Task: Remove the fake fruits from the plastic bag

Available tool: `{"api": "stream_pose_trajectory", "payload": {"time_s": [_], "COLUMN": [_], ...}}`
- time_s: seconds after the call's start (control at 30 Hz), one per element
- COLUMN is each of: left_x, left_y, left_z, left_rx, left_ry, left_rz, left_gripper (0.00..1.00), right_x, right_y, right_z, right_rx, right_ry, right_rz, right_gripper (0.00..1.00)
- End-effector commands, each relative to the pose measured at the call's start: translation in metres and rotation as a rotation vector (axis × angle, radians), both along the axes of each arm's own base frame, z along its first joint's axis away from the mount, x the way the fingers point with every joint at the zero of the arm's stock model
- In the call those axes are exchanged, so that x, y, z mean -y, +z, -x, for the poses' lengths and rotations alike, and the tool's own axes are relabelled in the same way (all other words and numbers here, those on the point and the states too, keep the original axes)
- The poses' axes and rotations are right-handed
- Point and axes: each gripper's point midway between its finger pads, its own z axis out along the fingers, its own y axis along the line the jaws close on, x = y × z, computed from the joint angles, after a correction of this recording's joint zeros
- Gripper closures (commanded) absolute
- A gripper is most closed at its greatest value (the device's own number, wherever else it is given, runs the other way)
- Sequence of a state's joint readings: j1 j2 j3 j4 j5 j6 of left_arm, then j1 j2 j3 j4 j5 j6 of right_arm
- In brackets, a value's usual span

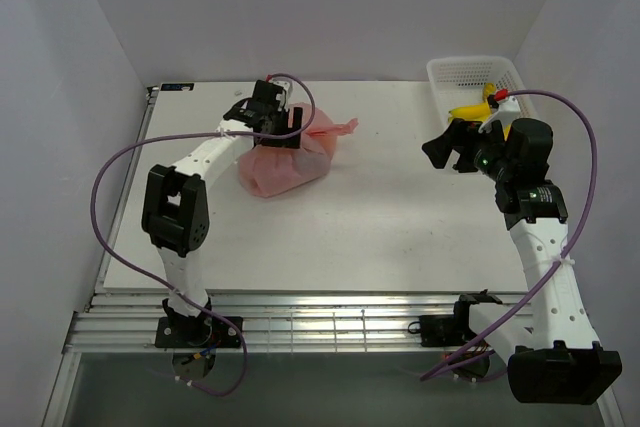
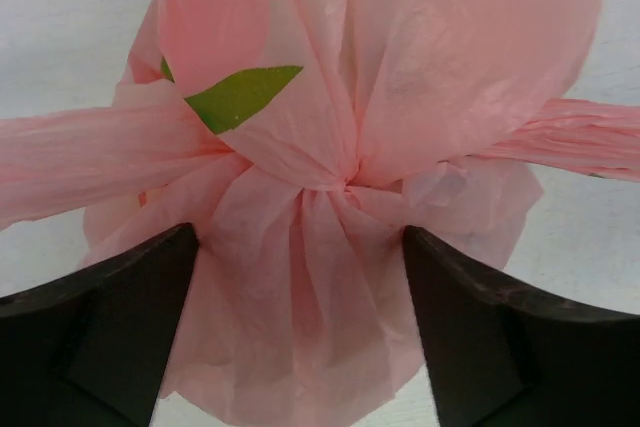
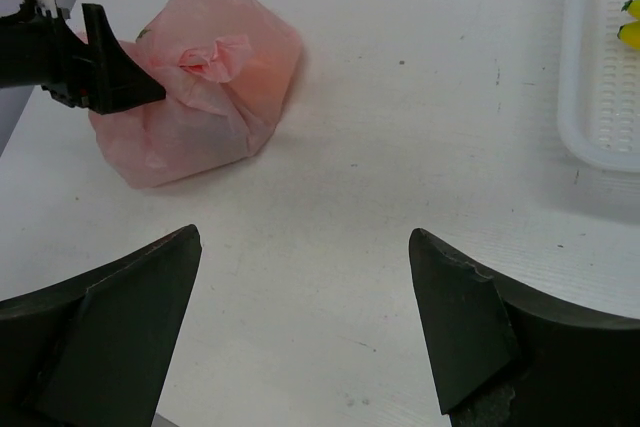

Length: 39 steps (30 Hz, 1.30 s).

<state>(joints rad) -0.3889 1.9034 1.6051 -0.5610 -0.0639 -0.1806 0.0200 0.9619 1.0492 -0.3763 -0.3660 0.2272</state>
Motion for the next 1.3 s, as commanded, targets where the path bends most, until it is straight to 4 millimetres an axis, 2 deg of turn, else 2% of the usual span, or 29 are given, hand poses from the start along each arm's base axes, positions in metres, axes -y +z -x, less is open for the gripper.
{"api": "stream_pose_trajectory", "payload": {"time_s": [0.0,0.03,0.1,0.13,0.27,0.33,0.37,0.4,0.47,0.5,0.53,0.57,0.6,0.63,0.77,0.8,0.83,0.93,0.97,1.03,1.17,1.27], "left_x": [-0.007,-0.006,-0.004,-0.003,0.007,0.021,0.023,0.033,0.049,0.056,0.059,0.071,0.074,0.076,0.087,0.092,0.093,0.1,0.1,0.104,0.107,0.106], "left_y": [0.014,0.015,0.007,0.01,0.016,0.041,0.033,0.055,0.067,0.054,0.071,0.07,0.056,0.063,0.051,0.048,0.04,0.036,0.03,0.026,0.014,0.009], "left_z": [-0.01,-0.014,-0.018,-0.021,-0.018,-0.013,-0.002,0.01,0.026,0.044,0.055,0.07,0.085,0.094,0.128,0.137,0.144,0.159,0.165,0.174,0.184,0.189], "left_rx": [0.047,0.055,0.052,0.064,0.091,0.182,0.179,0.241,0.304,0.284,0.334,0.329,0.301,0.323,0.293,0.284,0.266,0.248,0.232,0.222,0.2,0.188], "left_ry": [0.015,0.017,0.014,0.016,-0.02,-0.083,-0.116,-0.177,-0.283,-0.346,-0.39,-0.465,-0.505,-0.526,-0.588,-0.613,-0.624,-0.649,-0.654,-0.67,-0.684,-0.684], "left_rz": [-0.057,-0.062,-0.096,-0.103,-0.105,-0.087,-0.099,-0.095,-0.071,-0.071,-0.053,-0.008,-0.003,0.017,0.031,0.038,0.036,0.051,0.048,0.044,0.035,0.028], "left_gripper": [0.11,0.38,0.71,1.0,1.0,1.0,1.0,1.0,1.0,1.0,1.0,1.0,1.0,1.0,1.0,1.0,1.0,1.0,1.0,1.0,1.0,1.0], "right_x": [0.002,0.002,0.001,0.001,-0.001,-0.01,-0.013,-0.022,-0.029,-0.038,-0.042,-0.05,-0.055,-0.058,-0.084,-0.096,-0.102,-0.118,-0.122,-0.133,-0.151,-0.16], "right_y": [0.024,0.025,0.022,0.02,0.019,0.022,0.024,0.028,0.03,0.032,0.036,0.034,0.033,0.034,0.017,0.013,0.011,-0.002,-0.012,-0.023,-0.063,-0.089], "right_z": [-0.003,-0.003,-0.002,-0.002,0.0,0.004,0.003,0.007,0.006,0.009,0.008,0.009,0.008,0.007,-0.006,-0.005,-0.006,-0.015,-0.02,-0.019,-0.008,0.014], "right_rx": [0.103,0.107,0.102,0.1,0.131,0.191,0.213,0.235,0.259,0.277,0.301,0.302,0.307,0.314,0.284,0.283,0.283,0.234,0.196,0.168,0.085,0.038], "right_ry": [0.001,0.003,0.008,0.011,0.052,0.15,0.18,0.236,0.301,0.356,0.38,0.42,0.442,0.454,0.505,0.531,0.549,0.599,0.612,0.661,0.793,0.895], "right_rz": [0.016,0.017,0.021,0.026,0.066,0.117,0.129,0.129,0.152,0.152,0.167,0.168,0.175,0.187,0.261,0.28,0.288,0.283,0.281,0.281,0.31,0.325], "right_gripper": [0.1,0.1,0.1,0.1,0.1,0.1,0.1,0.1,0.1,0.1,0.1,0.1,0.1,0.1,0.1,0.1,0.1,0.1,0.1,0.1,0.1,0.1]}}
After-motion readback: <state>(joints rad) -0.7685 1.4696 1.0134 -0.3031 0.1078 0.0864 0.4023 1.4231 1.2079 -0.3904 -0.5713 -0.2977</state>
